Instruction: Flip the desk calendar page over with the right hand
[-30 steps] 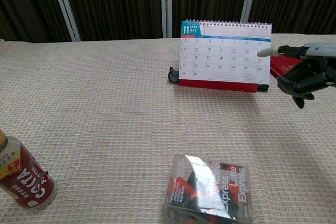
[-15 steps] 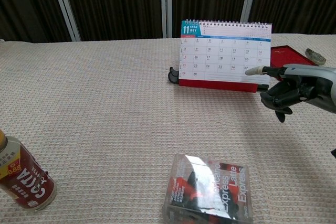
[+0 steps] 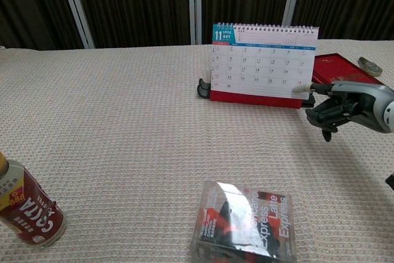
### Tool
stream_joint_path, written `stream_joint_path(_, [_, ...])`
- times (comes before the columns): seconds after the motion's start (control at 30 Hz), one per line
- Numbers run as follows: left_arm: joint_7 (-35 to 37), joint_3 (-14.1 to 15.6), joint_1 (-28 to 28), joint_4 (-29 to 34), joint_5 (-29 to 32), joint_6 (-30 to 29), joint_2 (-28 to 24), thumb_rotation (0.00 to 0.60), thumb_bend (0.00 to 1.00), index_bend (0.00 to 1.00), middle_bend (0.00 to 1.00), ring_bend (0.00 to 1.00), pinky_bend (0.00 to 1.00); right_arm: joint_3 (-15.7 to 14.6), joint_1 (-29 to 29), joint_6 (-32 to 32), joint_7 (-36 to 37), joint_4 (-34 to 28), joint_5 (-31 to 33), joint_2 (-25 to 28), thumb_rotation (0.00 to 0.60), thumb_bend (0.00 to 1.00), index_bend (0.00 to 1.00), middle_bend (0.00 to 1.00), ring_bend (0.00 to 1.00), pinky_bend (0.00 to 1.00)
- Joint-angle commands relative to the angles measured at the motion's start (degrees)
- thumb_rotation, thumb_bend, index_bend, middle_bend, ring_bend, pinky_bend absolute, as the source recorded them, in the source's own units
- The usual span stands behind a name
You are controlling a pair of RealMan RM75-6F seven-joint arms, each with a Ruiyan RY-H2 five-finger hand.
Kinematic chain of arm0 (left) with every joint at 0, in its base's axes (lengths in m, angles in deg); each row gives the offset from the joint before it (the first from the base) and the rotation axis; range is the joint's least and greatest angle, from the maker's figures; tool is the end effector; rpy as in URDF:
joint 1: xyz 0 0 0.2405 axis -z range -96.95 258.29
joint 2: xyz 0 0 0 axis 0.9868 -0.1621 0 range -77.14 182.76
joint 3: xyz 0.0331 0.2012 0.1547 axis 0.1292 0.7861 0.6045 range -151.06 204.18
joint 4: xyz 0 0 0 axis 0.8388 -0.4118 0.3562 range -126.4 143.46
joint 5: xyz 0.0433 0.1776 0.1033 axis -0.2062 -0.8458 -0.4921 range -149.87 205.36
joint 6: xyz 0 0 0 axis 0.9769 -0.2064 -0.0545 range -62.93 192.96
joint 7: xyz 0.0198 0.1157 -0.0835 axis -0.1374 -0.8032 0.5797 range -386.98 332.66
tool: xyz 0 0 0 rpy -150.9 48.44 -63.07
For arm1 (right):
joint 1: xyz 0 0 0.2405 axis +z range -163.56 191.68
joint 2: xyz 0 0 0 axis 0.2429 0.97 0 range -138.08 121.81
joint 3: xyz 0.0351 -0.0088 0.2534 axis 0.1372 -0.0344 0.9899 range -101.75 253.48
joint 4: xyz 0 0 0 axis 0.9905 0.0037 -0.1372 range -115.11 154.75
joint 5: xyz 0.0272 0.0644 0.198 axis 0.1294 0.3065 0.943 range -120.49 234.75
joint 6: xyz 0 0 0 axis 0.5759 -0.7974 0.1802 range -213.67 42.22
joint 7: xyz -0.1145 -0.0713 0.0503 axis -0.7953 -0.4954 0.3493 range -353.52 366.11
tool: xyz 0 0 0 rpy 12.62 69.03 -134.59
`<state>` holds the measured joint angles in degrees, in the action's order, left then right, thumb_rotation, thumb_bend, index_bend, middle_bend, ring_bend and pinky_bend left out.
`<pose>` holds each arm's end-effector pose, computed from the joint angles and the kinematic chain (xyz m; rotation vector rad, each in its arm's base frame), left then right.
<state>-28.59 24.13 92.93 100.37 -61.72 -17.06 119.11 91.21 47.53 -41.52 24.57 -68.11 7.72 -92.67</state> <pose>-0.2791 0.2165 0.1363 -1.5459 -0.8371 -0.9978 -0.2124 -0.3271 -0.0060 1.2039 -1.9561 1.1008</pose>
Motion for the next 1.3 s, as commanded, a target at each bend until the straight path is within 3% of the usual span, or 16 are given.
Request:
stream_joint_path(0.03, [0.0,0.0,0.0,0.0,0.1,0.1,0.0,0.6,0.07,0.0,0.0,0.0,0.0,0.5,0.4,-0.5,0.1,1.2,0.6,-0.7,0.6,0.58,0.0,0.8,0.81,0.65])
stream_joint_path(0.93, [2.9,-0.2,0.5,-0.3,0.4,0.8,-0.8,0.6,0.07,0.0,0.0,0.0,0.0,5.7,6.5,-3.4,-3.1,13.1,9.2,-8.8,0.6,0.59,0.0,0.8,0.81,0.65])
stream_joint_path(1.3, [4.1,-0.3,0.5,-0.3,0.6,0.7,-1.1,0.6,0.07,0.0,0.0,0.0,0.0,7.4,8.2,-3.2,-4.2,12.5,9.0,-10.0,0.6,0.6,0.0,0.8,0.81,0.65])
